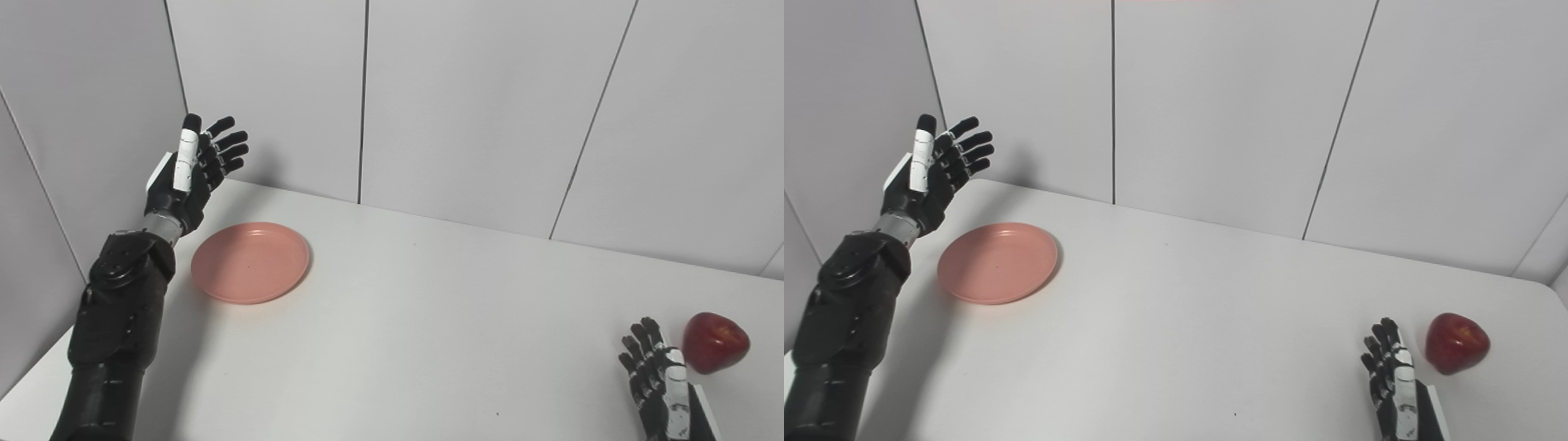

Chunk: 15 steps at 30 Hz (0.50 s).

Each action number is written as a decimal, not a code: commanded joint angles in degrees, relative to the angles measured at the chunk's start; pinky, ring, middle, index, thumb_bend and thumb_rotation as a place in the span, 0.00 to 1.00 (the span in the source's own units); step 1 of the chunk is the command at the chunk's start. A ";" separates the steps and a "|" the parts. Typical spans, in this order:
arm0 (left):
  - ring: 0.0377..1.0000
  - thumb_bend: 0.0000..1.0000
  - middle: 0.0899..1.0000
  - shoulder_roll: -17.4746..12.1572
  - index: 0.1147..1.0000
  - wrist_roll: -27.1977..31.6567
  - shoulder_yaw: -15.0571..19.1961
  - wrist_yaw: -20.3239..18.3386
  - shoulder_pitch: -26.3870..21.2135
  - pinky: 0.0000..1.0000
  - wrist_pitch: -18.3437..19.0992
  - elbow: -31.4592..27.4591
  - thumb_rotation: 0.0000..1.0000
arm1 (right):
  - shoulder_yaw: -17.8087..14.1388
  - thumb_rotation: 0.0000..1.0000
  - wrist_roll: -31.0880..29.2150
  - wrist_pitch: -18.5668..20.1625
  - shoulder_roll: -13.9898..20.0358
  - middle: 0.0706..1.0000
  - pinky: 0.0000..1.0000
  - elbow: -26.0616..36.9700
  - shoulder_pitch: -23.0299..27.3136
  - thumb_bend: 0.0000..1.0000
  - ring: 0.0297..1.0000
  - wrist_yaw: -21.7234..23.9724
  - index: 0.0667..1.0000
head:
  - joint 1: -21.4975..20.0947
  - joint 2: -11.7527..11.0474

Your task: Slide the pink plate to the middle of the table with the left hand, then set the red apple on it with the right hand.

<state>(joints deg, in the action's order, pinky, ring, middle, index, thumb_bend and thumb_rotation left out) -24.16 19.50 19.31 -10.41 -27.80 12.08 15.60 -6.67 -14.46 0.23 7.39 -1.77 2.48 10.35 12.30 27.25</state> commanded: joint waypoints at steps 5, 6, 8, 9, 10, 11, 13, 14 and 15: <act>0.84 1.00 0.80 -3.12 0.86 -0.20 0.78 -0.10 -4.41 0.88 -4.07 4.00 0.95 | 0.70 1.00 -0.18 -1.27 -1.01 0.98 1.00 -2.63 -1.84 0.86 0.98 0.49 0.98 | -0.01 0.09; 0.84 1.00 0.80 -3.29 0.86 -0.21 0.81 -0.12 -4.63 0.87 -4.34 4.80 0.95 | 0.72 1.00 -0.10 -1.25 -1.00 0.98 1.00 -2.64 -1.84 0.86 0.98 0.44 0.98 | -0.01 0.09; 0.83 1.00 0.81 -3.72 0.86 0.03 1.02 -0.34 -5.16 0.85 -4.84 6.74 0.95 | 0.73 1.00 -0.10 -1.13 -1.05 0.98 1.00 -2.58 -1.84 0.86 0.98 0.39 0.98 | -0.01 0.09; 0.83 1.00 0.81 -3.95 0.87 0.18 1.13 -0.54 -5.45 0.83 -5.18 7.83 0.95 | 0.76 1.00 -0.05 -1.08 -1.05 0.98 1.00 -2.54 -1.84 0.86 0.98 0.38 0.98 | -0.01 0.09; 0.83 1.00 0.81 -4.17 0.87 0.28 1.22 -0.71 -5.73 0.82 -5.52 8.92 0.95 | 0.81 1.00 0.01 -1.07 -1.02 0.98 1.00 -2.54 -1.84 0.86 0.98 0.41 0.98 | -0.01 0.09; 0.83 1.00 0.82 -4.32 0.88 0.35 1.33 -0.74 -5.97 0.82 -5.74 9.85 0.94 | 0.84 1.00 0.06 -1.07 -0.99 0.98 1.00 -2.56 -1.84 0.86 0.98 0.42 0.99 | -0.01 0.09; 0.84 1.00 0.82 -4.56 0.88 0.26 1.38 -0.62 -6.26 0.81 -6.16 11.33 0.94 | 0.85 1.00 0.11 -1.03 -1.00 0.98 1.00 -2.56 -1.84 0.86 0.98 0.38 0.99 | -0.01 0.09; 0.84 1.00 0.83 -4.70 0.88 0.09 1.37 -0.51 -6.40 0.81 -6.55 12.28 0.94 | 0.84 1.00 0.07 -1.05 -1.04 0.98 1.00 -2.55 -1.85 0.86 0.98 0.36 0.99 | -0.01 0.09; 0.85 1.00 0.83 -4.85 0.88 -0.05 1.36 -0.40 -6.47 0.84 -6.92 13.12 0.94 | 0.83 1.00 0.03 -1.06 -1.05 0.98 1.00 -2.44 -1.94 0.85 0.98 0.38 0.99 | -0.24 0.21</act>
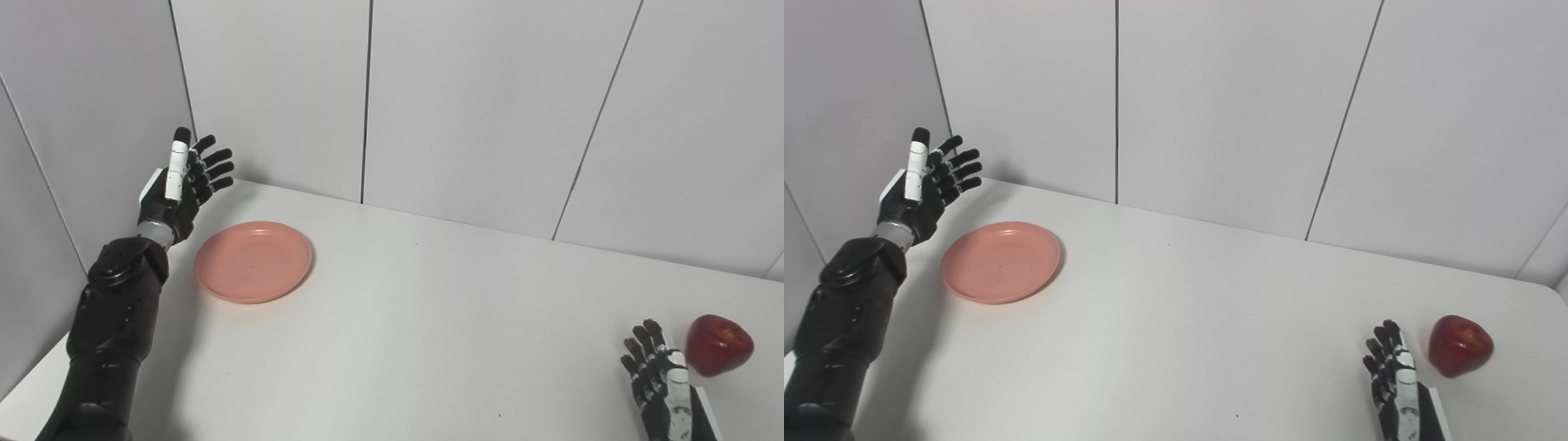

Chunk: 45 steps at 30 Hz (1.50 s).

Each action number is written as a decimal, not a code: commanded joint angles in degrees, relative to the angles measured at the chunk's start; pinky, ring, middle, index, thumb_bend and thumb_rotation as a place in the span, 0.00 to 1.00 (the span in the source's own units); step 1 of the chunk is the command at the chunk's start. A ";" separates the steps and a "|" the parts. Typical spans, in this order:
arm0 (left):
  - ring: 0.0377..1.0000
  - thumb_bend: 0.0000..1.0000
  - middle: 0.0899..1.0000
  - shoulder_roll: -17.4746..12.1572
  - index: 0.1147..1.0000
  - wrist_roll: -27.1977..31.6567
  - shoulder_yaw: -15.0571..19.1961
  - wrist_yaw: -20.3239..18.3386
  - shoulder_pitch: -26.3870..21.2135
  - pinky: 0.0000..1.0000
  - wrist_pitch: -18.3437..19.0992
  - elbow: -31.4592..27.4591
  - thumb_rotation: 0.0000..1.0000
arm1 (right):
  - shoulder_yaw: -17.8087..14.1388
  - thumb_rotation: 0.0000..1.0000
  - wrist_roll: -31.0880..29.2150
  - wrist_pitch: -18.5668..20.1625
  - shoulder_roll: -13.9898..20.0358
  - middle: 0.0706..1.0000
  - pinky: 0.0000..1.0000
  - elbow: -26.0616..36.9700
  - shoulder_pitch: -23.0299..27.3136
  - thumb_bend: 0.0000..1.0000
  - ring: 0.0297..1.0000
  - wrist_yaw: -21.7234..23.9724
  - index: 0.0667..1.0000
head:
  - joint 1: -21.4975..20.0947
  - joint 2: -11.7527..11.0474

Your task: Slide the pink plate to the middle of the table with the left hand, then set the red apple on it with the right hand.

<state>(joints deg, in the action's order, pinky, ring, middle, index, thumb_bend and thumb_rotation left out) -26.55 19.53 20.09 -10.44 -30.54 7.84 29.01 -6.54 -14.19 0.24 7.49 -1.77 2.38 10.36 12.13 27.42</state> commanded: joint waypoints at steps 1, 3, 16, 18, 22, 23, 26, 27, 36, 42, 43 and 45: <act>0.85 1.00 0.83 -2.61 0.88 -0.26 0.57 -0.19 -3.84 0.87 -3.16 0.78 0.95 | 0.70 1.00 -0.26 -1.11 -1.18 0.98 1.00 -2.37 -1.90 0.85 0.98 0.38 0.99 | -0.06 0.04; 0.85 1.00 0.83 -2.75 0.88 0.11 0.91 -0.11 -4.08 0.89 -3.92 2.74 0.95 | 0.76 1.00 -0.19 -1.04 -1.13 0.98 1.00 -2.23 -2.00 0.85 0.98 0.41 0.99 | -0.12 0.09; 0.85 0.94 0.84 -3.43 0.90 0.97 1.64 -3.54 -4.96 0.88 -11.54 15.15 0.96 | 0.87 1.00 -0.18 -0.28 -1.12 0.98 1.00 -0.98 -2.44 0.85 0.97 0.17 0.98 | -0.55 0.80; 0.85 0.97 0.85 -3.37 0.91 0.72 1.44 -3.60 -4.81 0.87 -12.56 16.32 0.94 | 0.85 1.00 -0.15 -0.30 -1.12 0.98 1.00 -0.95 -2.45 0.85 0.97 0.15 0.98 | -0.55 0.80; 0.86 0.98 0.85 -2.88 0.90 1.38 1.87 -3.56 -4.65 0.91 -13.14 17.71 0.91 | 0.90 1.00 -0.05 -0.37 -0.99 0.98 1.00 -0.82 -2.54 0.86 0.97 0.23 0.99 | -0.62 0.93; 0.86 0.98 0.85 -2.69 0.90 1.64 2.11 -3.32 -4.64 0.92 -12.93 18.11 0.91 | 0.90 1.00 -0.11 -0.32 -0.97 0.98 1.00 -0.74 -2.57 0.86 0.97 0.27 0.99 | -0.81 1.13; 0.86 0.98 0.84 -2.76 0.89 2.02 2.20 -3.76 -4.99 0.91 -13.72 20.76 0.89 | 0.92 1.00 -0.03 -0.23 -0.87 0.99 1.00 -0.60 -2.61 0.86 0.98 0.27 0.98 | -0.88 1.22; 0.87 0.97 0.84 -2.65 0.88 1.87 2.05 -3.79 -4.84 0.92 -13.91 20.88 0.90 | 0.91 1.00 0.01 -0.15 -0.86 0.98 1.00 -0.58 -2.61 0.86 0.98 0.22 0.98 | -0.87 1.27; 0.86 0.93 0.84 -2.31 0.88 1.46 1.70 -3.66 -4.14 0.90 -14.34 21.88 0.95 | 0.87 1.00 -0.18 0.50 -1.02 0.98 1.00 -0.12 -2.64 0.86 0.98 0.14 0.98 | -0.97 1.62; 0.88 0.96 0.86 -2.54 0.90 1.62 1.75 -3.98 -4.32 0.90 -14.68 24.25 0.95 | 0.93 1.00 0.06 0.08 -1.05 0.98 1.00 -0.29 -2.55 0.85 0.98 0.03 0.98 | -0.97 1.62; 0.87 0.95 0.86 -2.51 0.90 1.70 1.83 -3.94 -4.35 0.89 -14.67 24.49 0.95 | 0.94 1.00 0.12 0.01 -1.06 0.98 1.00 -0.31 -2.54 0.85 0.98 -0.01 0.98 | -0.97 1.62; 0.86 0.96 0.85 -2.53 0.90 1.88 1.96 -4.15 -4.47 0.88 -14.94 25.32 0.94 | 0.96 1.00 0.11 -0.05 -1.03 0.98 1.00 -0.41 -2.50 0.85 0.98 0.06 0.97 | -0.97 1.62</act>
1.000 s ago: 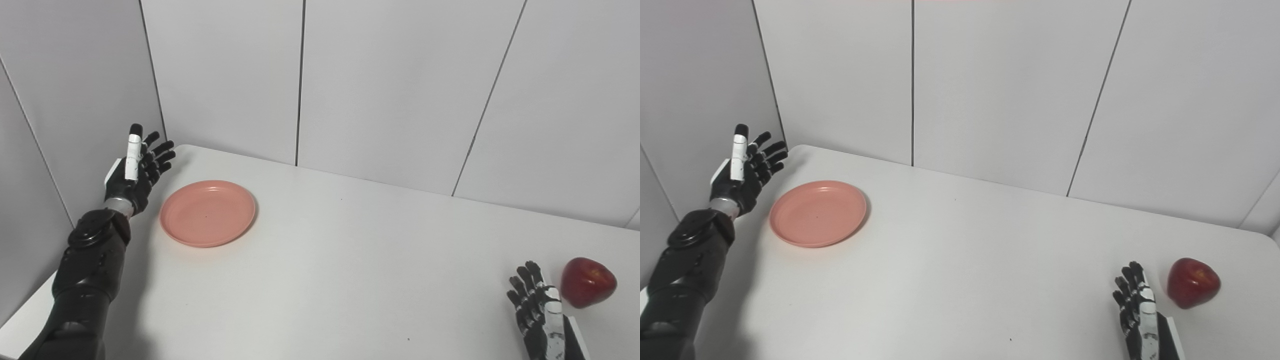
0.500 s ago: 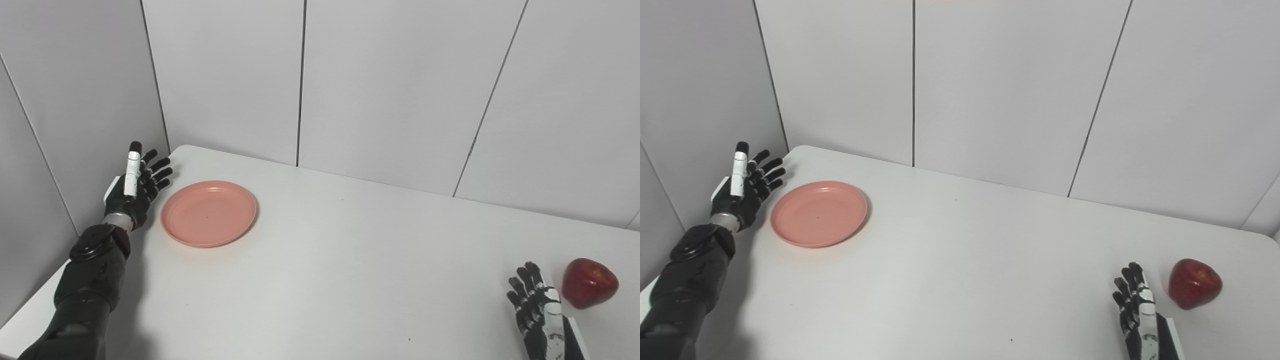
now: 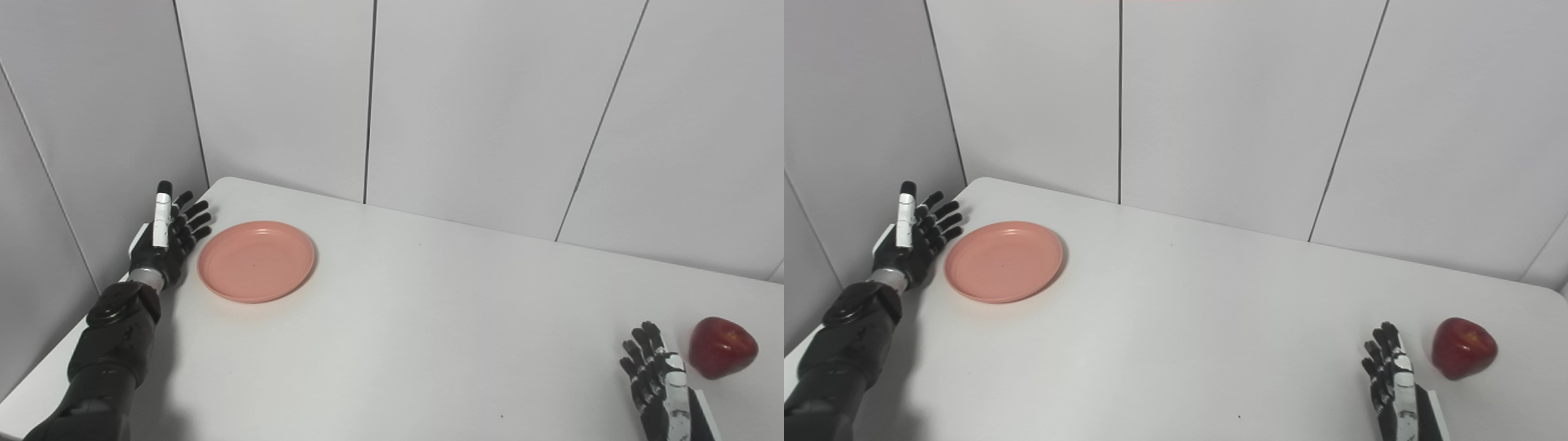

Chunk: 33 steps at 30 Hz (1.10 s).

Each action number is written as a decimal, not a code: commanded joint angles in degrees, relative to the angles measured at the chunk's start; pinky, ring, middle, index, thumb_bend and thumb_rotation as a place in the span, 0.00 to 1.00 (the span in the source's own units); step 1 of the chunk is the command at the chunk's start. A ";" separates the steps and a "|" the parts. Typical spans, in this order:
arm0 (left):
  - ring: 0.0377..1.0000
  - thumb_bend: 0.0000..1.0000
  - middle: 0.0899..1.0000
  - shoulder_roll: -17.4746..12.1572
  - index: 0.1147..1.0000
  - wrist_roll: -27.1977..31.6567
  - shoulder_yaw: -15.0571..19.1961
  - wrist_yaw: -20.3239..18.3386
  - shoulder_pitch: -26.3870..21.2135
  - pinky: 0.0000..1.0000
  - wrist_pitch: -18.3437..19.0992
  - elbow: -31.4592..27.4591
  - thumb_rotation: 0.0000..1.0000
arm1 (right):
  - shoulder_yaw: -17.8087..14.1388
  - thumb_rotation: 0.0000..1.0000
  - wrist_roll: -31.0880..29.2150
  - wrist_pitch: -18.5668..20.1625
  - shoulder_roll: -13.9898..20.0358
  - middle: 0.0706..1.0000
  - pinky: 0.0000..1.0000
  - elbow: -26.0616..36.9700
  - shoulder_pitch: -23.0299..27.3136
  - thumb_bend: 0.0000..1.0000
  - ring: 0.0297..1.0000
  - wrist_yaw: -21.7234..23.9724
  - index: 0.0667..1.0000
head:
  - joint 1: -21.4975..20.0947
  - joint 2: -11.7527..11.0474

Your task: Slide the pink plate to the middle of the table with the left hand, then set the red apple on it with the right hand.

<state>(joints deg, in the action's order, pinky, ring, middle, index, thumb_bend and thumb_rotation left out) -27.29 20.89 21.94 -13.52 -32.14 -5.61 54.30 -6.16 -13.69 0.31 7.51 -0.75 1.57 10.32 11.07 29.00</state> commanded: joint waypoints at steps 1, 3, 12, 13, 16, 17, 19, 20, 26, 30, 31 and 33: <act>0.86 0.98 0.85 -1.80 0.91 0.50 0.10 -1.14 -2.91 0.87 -1.72 0.46 0.92 | 0.58 1.00 -0.41 -0.12 -1.05 0.98 1.00 -1.47 -1.69 0.85 0.98 0.12 0.97 | 0.08 0.03; 0.86 0.99 0.85 -1.80 0.91 0.49 0.07 -1.41 -3.00 0.87 -2.17 1.26 0.91 | 0.61 1.00 -0.29 -0.05 -1.06 0.98 1.00 -1.44 -1.68 0.85 0.97 0.01 0.97 | 0.08 0.03; 0.85 0.98 0.83 -1.54 0.89 0.68 -0.20 -2.94 -3.18 0.87 -3.08 2.63 0.91 | 0.73 1.00 -0.25 0.77 -1.11 0.98 1.00 -0.52 -1.91 0.85 0.98 -0.10 0.98 | -0.39 0.72; 0.85 0.98 0.83 -1.46 0.89 0.90 -0.08 -3.03 -3.25 0.87 -2.68 2.57 0.91 | 0.73 1.00 -0.23 0.88 -1.15 0.98 1.00 -0.40 -1.94 0.85 0.97 -0.17 0.98 | -0.39 0.72; 0.84 0.96 0.82 -1.50 0.88 1.06 -0.09 -3.12 -3.66 0.86 -1.63 3.05 0.91 | 0.77 1.00 -0.10 0.91 -1.23 0.98 1.00 -0.31 -1.93 0.85 0.97 -0.33 0.98 | -0.52 0.79; 0.83 0.96 0.81 -1.42 0.88 1.12 -0.16 -3.18 -3.61 0.85 -1.07 2.63 0.90 | 0.76 1.00 -0.10 0.88 -1.29 0.98 1.00 -0.30 -1.92 0.85 0.97 -0.40 0.97 | -0.52 0.79; 0.83 0.97 0.81 -1.50 0.88 0.96 -0.50 -3.52 -3.74 0.84 -0.81 2.81 0.90 | 0.73 1.00 -0.26 0.84 -1.39 0.97 1.00 -0.29 -1.91 0.85 0.97 -0.44 0.97 | -0.59 0.87; 0.83 0.97 0.81 -1.58 0.88 0.82 -0.68 -3.75 -3.83 0.84 -0.98 3.20 0.90 | 0.76 1.00 -0.28 0.86 -1.38 0.97 1.00 -0.24 -1.92 0.85 0.97 -0.44 0.97 | -0.63 0.89; 0.83 0.96 0.80 -0.13 0.87 0.67 -1.42 -2.58 -2.34 0.83 1.86 -1.49 0.90 | 1.00 1.00 -0.03 1.05 -1.37 0.97 1.00 0.18 -2.03 0.84 0.96 -0.56 0.97 | -0.71 1.00; 0.82 0.96 0.79 0.96 0.86 0.13 -2.19 -1.26 -1.25 0.84 3.94 -4.89 0.90 | 1.07 1.00 0.02 1.02 -1.36 0.97 1.00 0.25 -2.08 0.85 0.97 -0.60 0.97 | -0.83 1.22; 0.82 0.96 0.79 1.25 0.86 0.07 -2.29 -0.97 -1.04 0.84 4.42 -5.65 0.89 | 1.08 1.00 0.02 0.97 -1.36 0.97 1.00 0.25 -2.09 0.85 0.97 -0.60 0.97 | -0.83 1.22; 0.82 0.96 0.79 1.81 0.85 -0.03 -2.49 -0.38 -0.42 0.84 5.76 -7.81 0.89 | 1.05 1.00 -0.01 1.00 -1.46 0.97 1.00 0.34 -2.12 0.85 0.97 -0.71 0.96 | -0.87 1.30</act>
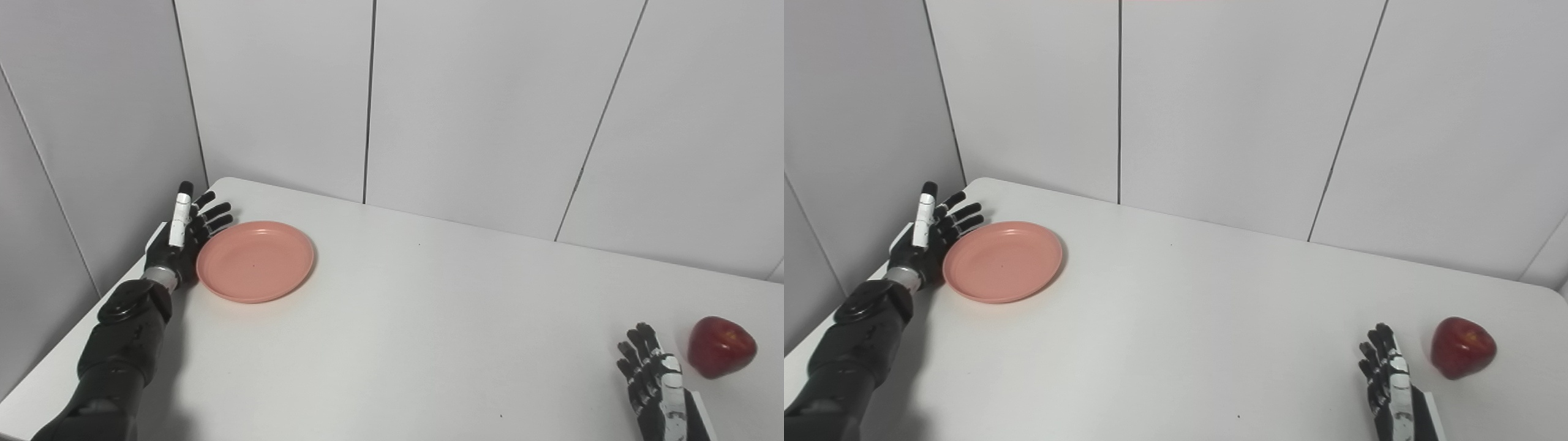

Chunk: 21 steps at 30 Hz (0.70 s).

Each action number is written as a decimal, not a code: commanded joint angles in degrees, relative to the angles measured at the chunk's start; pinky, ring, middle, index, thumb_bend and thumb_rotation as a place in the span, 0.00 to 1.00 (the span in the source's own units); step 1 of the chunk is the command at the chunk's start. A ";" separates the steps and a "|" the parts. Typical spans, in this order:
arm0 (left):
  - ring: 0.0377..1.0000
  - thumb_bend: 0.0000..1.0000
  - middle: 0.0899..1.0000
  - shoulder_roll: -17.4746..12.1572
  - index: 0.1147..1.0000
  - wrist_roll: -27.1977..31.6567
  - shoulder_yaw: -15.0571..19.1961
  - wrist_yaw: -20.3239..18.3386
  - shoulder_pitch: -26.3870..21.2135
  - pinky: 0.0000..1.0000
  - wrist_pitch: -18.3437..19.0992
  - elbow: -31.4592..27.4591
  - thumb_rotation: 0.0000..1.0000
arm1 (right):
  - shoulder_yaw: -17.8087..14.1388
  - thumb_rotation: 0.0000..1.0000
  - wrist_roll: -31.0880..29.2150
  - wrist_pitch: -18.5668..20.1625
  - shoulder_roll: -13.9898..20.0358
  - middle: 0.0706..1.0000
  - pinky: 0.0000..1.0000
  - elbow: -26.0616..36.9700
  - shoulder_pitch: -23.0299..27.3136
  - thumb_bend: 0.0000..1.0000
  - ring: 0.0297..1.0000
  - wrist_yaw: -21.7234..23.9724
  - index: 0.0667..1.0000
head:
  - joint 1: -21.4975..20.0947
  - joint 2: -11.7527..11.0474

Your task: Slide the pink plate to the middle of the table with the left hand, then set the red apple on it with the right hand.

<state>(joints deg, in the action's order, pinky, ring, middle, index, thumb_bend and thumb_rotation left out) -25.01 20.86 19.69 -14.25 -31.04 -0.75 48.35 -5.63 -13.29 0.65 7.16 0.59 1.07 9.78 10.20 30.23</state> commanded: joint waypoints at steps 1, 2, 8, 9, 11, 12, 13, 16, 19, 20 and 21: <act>0.82 0.96 0.79 -0.19 0.85 -0.05 -0.34 0.61 -1.30 0.83 1.54 -2.71 0.89 | 0.55 1.00 -0.33 0.63 -1.13 0.97 1.00 -0.99 -1.61 0.85 0.97 -0.21 0.96 | -0.05 0.09; 0.82 0.97 0.79 0.03 0.85 0.00 -0.38 0.79 -1.18 0.84 2.18 -3.28 0.89 | 0.56 1.00 -0.31 0.68 -1.17 0.97 1.00 -0.98 -1.59 0.85 0.97 -0.27 0.96 | -0.12 0.08; 0.81 0.99 0.77 1.02 0.85 -0.42 -0.93 1.57 -0.58 0.84 4.22 -5.78 0.89 | 0.77 1.00 -0.28 0.87 -1.22 0.97 1.00 -0.97 -1.51 0.86 0.97 -0.51 0.96 | -0.22 0.17; 0.81 0.99 0.77 1.08 0.85 -0.45 -0.99 1.67 -0.53 0.83 4.41 -5.95 0.90 | 0.79 1.00 -0.28 0.89 -1.22 0.97 1.00 -0.96 -1.52 0.86 0.97 -0.52 0.96 | -0.24 0.18; 0.81 0.99 0.77 1.31 0.86 -0.60 -1.36 1.80 -0.21 0.84 5.21 -7.01 0.90 | 0.84 1.00 -0.20 1.02 -1.24 0.97 1.00 -0.86 -1.52 0.86 0.96 -0.60 0.96 | -0.24 0.18; 0.81 0.99 0.77 1.53 0.86 -0.68 -1.56 2.13 0.05 0.84 5.92 -7.97 0.91 | 0.81 1.00 -0.28 1.25 -1.34 0.97 1.00 -0.69 -1.54 0.87 0.96 -0.72 0.96 | -0.28 0.25; 0.81 0.99 0.78 1.69 0.86 -0.73 -1.68 2.39 0.24 0.83 6.43 -8.66 0.91 | 0.79 1.00 -0.34 1.43 -1.41 0.96 1.00 -0.57 -1.56 0.87 0.96 -0.81 0.96 | -0.28 0.25; 0.81 0.98 0.77 1.98 0.85 -0.63 -1.88 2.56 0.36 0.84 6.98 -9.14 0.91 | 0.84 1.00 -0.30 1.82 -1.50 0.96 1.00 -0.33 -1.54 0.87 0.96 -0.95 0.95 | -0.34 0.25; 0.81 0.96 0.77 2.48 0.86 -0.40 -2.11 2.18 0.80 0.83 6.96 -9.97 0.91 | 0.98 1.00 0.02 1.92 -1.42 0.96 1.00 -0.34 -1.55 0.87 0.96 -1.00 0.95 | -0.41 0.23; 0.81 0.96 0.78 2.59 0.86 -0.36 -2.20 1.97 0.92 0.83 6.76 -10.03 0.90 | 0.99 1.00 0.07 1.97 -1.42 0.96 1.00 -0.34 -1.54 0.87 0.96 -1.03 0.95 | -0.41 0.23; 0.81 0.96 0.78 2.72 0.86 -0.23 -2.27 1.77 1.00 0.83 6.74 -9.97 0.90 | 1.01 1.00 0.13 2.10 -1.41 0.96 1.00 -0.28 -1.55 0.87 0.96 -1.08 0.95 | -0.41 0.23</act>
<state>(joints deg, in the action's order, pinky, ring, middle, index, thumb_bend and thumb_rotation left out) -22.48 20.63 17.63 -12.04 -28.85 6.07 39.73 -5.28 -12.89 1.68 6.70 1.22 0.93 8.78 9.76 30.41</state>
